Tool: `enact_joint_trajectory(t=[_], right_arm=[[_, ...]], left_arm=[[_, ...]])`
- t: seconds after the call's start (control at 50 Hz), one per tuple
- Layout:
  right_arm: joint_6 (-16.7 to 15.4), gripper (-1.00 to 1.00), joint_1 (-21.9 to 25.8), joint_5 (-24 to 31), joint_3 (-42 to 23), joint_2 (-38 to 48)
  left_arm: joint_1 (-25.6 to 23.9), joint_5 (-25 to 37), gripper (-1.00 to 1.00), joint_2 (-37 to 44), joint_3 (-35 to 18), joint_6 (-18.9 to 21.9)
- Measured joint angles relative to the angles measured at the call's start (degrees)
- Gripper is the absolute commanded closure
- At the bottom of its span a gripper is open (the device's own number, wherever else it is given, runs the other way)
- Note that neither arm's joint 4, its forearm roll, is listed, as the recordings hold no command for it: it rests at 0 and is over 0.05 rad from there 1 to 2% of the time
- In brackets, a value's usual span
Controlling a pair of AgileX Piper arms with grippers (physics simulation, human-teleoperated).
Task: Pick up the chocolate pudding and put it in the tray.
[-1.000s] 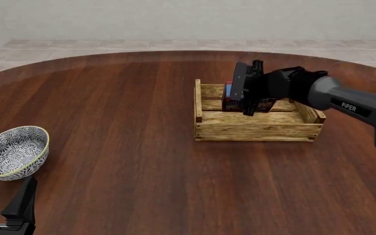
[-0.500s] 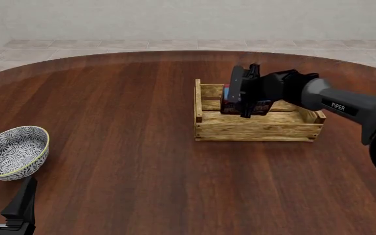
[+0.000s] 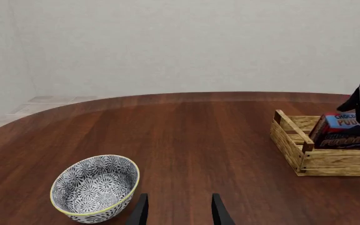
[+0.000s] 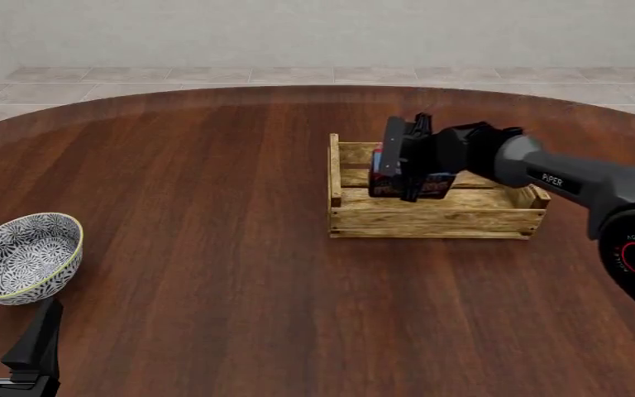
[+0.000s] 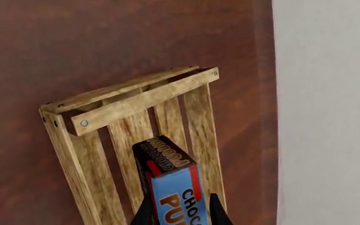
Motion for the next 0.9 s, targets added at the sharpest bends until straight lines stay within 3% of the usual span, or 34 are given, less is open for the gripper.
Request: enact_joint_trajectory(t=[0.9], right_arm=[[1.34, 1.00, 0.14, -1.29, -1.22, 3.00]], left_arm=[[0.00, 0.00, -1.00, 0.00, 0.00, 0.01]])
